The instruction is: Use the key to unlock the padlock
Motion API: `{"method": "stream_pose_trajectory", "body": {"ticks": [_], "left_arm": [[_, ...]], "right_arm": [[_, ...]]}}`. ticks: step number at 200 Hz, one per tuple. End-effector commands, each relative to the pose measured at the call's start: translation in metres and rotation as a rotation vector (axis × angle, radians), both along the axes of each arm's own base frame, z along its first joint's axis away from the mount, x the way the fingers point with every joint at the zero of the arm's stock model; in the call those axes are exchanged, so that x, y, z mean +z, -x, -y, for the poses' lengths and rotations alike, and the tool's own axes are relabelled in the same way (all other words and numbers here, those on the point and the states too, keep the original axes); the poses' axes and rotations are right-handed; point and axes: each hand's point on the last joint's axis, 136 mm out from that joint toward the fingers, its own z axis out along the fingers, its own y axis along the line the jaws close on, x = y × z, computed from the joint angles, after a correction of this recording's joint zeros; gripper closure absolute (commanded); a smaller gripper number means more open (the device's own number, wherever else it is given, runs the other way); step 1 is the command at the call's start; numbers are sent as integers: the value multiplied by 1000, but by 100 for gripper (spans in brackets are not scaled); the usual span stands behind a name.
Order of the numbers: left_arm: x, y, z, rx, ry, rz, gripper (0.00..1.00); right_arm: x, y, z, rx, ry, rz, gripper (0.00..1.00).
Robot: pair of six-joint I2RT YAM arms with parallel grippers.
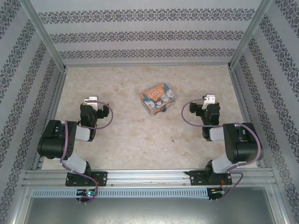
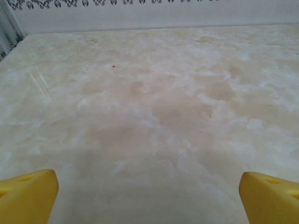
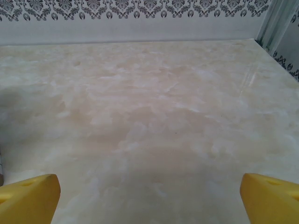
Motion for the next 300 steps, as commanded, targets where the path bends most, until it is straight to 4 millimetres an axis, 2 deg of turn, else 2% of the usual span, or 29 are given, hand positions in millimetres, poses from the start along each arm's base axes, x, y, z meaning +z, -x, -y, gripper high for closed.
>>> {"method": "stream_pose_trajectory", "body": {"ticks": [1, 213, 242, 260, 276, 300], "left_arm": [[4, -3, 1, -20, 5, 3, 1], [6, -2, -2, 1, 6, 14, 1], [24, 5, -10, 49, 6, 48, 1], [37, 9, -12, 62, 4, 42, 1], [56, 12, -13, 67, 10, 53, 1], [88, 14, -10, 88, 122, 77, 1]], "right_arm": [[11, -5, -1, 13, -4, 29, 2], [11, -5, 0, 11, -8, 29, 2], [16, -3, 8, -37, -11, 39, 2], [26, -1, 6, -26, -11, 43, 1], [36, 1, 8, -37, -10, 28, 2], [53, 5, 12, -76, -49, -23, 1]]}}
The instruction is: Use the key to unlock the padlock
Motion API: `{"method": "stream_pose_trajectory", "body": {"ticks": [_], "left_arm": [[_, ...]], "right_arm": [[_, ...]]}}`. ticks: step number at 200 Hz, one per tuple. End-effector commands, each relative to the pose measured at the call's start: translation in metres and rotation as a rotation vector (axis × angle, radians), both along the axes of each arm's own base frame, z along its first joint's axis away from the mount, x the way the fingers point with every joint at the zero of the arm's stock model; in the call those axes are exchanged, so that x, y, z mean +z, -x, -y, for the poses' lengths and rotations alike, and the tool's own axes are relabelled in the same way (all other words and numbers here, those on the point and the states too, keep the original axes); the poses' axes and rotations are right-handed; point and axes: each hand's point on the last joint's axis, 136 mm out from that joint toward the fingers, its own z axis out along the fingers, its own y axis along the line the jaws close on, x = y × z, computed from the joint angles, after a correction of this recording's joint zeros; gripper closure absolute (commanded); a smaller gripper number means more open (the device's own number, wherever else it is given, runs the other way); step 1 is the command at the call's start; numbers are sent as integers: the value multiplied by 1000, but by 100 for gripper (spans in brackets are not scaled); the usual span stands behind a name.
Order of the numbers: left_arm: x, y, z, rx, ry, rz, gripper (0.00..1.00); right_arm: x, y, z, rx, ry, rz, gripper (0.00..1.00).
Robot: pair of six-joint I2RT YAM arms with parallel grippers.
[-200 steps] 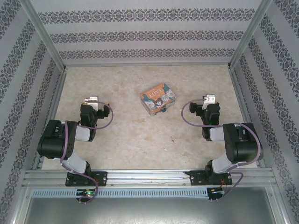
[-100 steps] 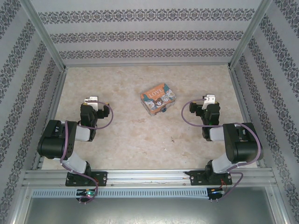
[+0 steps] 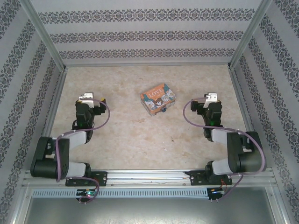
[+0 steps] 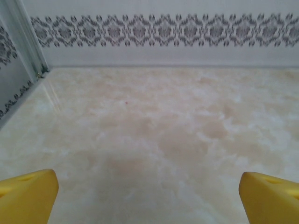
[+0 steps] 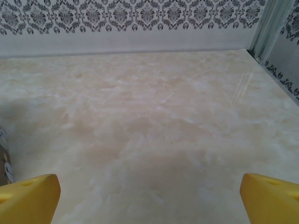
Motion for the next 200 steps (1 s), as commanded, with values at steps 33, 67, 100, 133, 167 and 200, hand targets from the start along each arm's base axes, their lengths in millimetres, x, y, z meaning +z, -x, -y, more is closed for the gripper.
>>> {"method": "stream_pose_trajectory", "body": {"ticks": [33, 67, 100, 133, 167, 200], "left_arm": [[39, -7, 13, 1, 302, -92, 1], [41, -26, 59, -125, 497, -180, 1], [23, -30, 124, -234, 559, -305, 1], [5, -26, 189, -355, 645, -438, 0], [-22, -22, 240, -441, 791, -611, 0], [-38, -23, 273, -489, 849, -694, 1]], "right_arm": [[50, -3, -11, -5, -250, -51, 2], [51, -20, -47, 111, -509, -157, 2], [38, -37, -79, 194, -669, -283, 2], [17, -49, -104, 242, -676, -421, 2], [-3, -64, -128, 286, -677, -531, 2], [-13, -77, -153, 340, -654, -584, 1]]}}
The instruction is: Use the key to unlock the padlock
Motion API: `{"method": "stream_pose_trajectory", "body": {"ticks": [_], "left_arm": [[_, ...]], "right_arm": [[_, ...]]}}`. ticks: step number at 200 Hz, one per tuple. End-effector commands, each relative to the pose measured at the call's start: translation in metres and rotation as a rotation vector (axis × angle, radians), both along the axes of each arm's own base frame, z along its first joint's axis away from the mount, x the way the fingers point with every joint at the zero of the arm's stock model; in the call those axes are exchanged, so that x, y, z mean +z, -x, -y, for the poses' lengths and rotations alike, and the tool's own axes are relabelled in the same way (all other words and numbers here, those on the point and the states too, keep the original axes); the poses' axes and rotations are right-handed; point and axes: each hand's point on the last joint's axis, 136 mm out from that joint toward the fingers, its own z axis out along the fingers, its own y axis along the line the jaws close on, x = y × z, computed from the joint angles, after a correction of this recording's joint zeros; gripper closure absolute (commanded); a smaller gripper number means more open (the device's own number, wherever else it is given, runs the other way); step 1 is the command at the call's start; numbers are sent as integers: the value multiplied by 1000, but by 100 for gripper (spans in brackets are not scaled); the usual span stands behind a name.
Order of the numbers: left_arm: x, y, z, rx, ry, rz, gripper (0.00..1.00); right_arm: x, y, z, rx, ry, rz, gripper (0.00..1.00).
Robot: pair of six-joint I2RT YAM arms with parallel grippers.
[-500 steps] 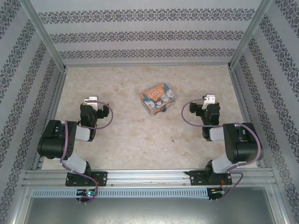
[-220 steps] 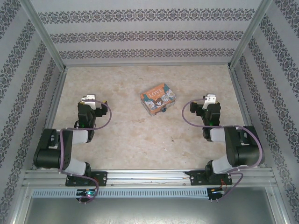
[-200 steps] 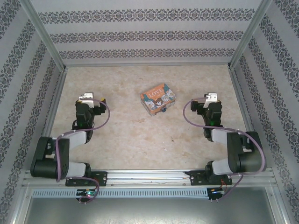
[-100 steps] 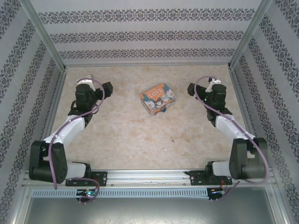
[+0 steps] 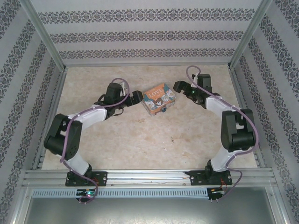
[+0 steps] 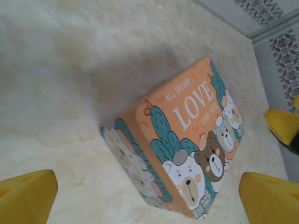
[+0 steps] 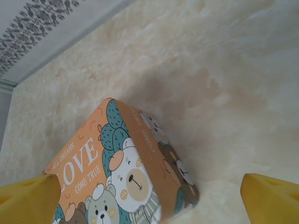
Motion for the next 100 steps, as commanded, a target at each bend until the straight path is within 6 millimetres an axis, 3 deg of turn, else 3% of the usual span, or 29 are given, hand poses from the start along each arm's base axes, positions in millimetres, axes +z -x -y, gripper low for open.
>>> {"method": "stream_pose_trajectory", "body": {"ticks": [1, 53, 100], "left_arm": [[-1, 8, 31, -57, 97, -88, 1], [-8, 8, 60, -134, 122, -140, 0], [-6, -2, 69, -159, 137, -135, 3]], "right_arm": [[-3, -2, -22, 74, -8, -40, 2], [-13, -9, -44, 148, -21, -72, 2], [-13, 7, -61, 236, -60, -95, 2]]}}
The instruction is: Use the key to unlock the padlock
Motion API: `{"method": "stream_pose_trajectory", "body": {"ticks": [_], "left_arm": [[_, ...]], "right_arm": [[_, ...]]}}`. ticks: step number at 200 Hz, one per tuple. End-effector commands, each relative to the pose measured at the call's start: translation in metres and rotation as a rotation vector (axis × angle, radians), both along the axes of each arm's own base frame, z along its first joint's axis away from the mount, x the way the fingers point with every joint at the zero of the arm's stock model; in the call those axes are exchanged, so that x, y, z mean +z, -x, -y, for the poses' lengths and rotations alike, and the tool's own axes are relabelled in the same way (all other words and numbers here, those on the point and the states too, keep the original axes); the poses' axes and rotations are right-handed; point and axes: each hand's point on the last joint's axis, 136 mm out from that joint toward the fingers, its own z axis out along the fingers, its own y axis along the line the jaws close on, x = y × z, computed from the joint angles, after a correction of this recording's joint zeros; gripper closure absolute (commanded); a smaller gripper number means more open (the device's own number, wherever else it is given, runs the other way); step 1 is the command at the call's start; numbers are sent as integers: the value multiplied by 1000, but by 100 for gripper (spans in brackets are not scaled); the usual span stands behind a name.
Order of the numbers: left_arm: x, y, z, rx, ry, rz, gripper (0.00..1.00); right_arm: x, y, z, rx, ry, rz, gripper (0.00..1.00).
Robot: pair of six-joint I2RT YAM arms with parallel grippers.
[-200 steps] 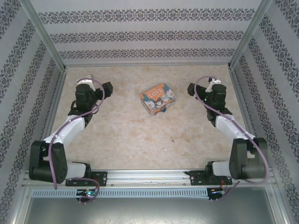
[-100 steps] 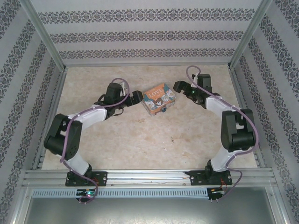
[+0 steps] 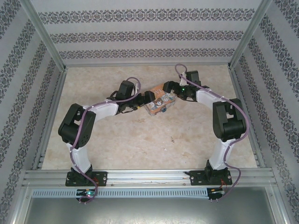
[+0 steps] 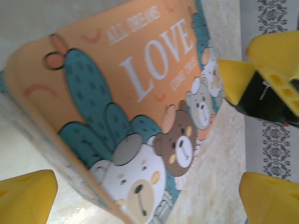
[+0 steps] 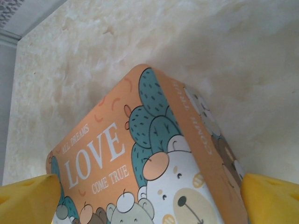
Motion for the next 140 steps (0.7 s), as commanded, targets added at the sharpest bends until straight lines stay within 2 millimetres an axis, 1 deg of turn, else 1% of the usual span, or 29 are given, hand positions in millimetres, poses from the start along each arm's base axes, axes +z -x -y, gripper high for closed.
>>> {"method": "stream_pose_trajectory", "body": {"ticks": [1, 32, 58, 96, 115, 140], "left_arm": [[-4, 0, 10, -34, 13, -33, 3], [-6, -4, 13, -56, -5, -37, 6], [-4, -11, 8, -44, -22, -27, 7], [-1, -20, -4, -27, -30, -18, 7], [0, -25, -13, -8, -40, -20, 8], [0, -33, -22, 15, -44, -15, 8]], "right_arm": [[3, 10, -17, 83, -33, -13, 2], [5, 25, -24, 119, -58, -26, 1], [7, 37, -29, 140, -62, -31, 5], [11, 55, -39, 173, -74, -43, 9], [13, 64, -48, 190, -80, -51, 14], [13, 77, -61, 211, -82, -64, 14]]}}
